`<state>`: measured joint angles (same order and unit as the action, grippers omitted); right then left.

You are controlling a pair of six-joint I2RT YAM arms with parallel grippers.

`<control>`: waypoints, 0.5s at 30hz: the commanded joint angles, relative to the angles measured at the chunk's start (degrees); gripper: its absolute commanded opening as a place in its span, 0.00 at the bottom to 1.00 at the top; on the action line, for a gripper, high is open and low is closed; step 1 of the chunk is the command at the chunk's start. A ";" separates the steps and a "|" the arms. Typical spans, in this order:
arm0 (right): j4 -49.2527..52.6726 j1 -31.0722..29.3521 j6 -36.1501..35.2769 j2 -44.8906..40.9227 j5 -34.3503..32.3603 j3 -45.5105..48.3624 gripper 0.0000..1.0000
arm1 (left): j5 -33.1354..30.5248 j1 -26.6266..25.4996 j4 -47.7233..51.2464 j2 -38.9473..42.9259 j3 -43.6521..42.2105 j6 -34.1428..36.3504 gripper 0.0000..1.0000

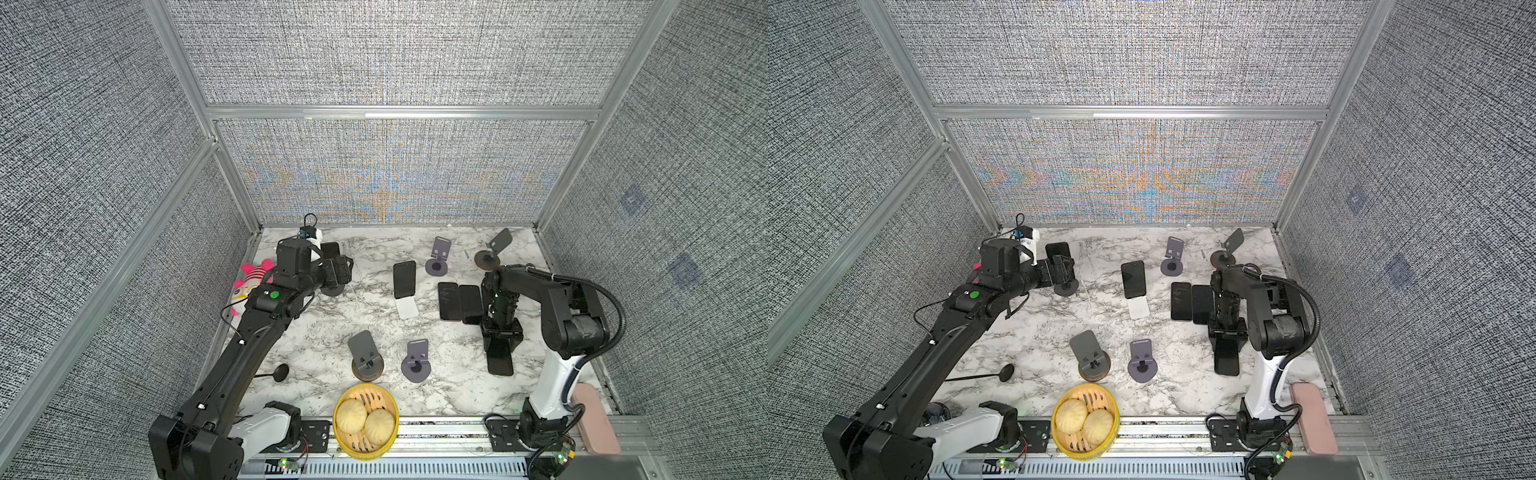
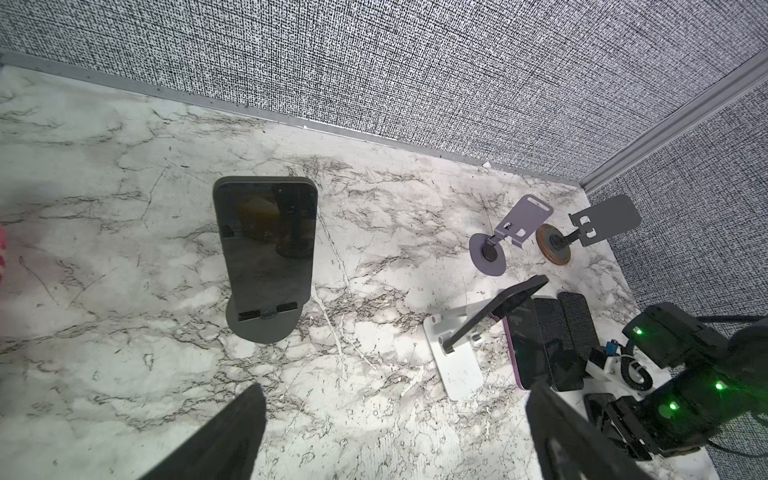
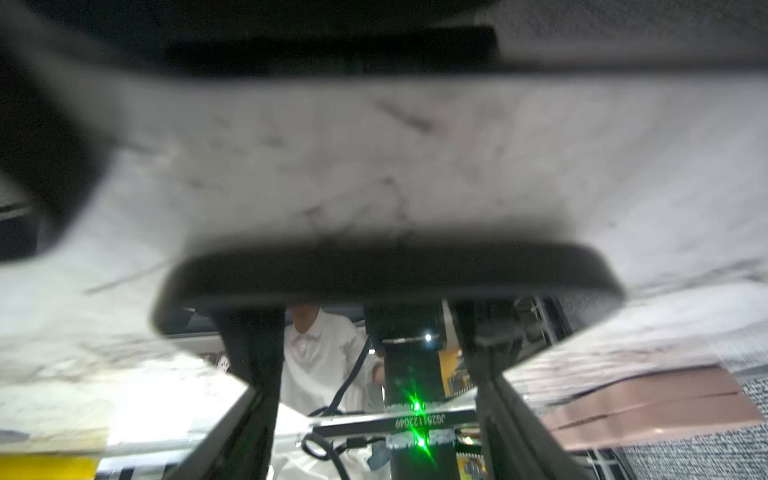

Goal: Remove the phone from the phone stand

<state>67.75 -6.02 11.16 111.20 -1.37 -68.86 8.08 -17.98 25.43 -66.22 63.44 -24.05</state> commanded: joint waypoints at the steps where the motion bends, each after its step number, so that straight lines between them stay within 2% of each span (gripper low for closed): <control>1: -0.83 0.07 -1.82 0.51 -3.04 -0.61 0.60 | 0.27 0.11 -1.28 0.07 -0.25 0.19 0.99; 9: -0.73 1.14 -3.57 0.95 -4.48 -2.04 0.61 | 0.16 0.07 -1.30 0.21 -0.25 0.33 0.99; 15: -0.86 0.85 -4.20 1.39 -4.87 -2.51 0.67 | 0.00 0.09 -1.17 0.36 -0.25 0.41 0.99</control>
<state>68.36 -5.04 7.20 112.46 -4.49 -71.20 8.05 -17.98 25.43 -66.22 63.44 -24.05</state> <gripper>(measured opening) 0.669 0.986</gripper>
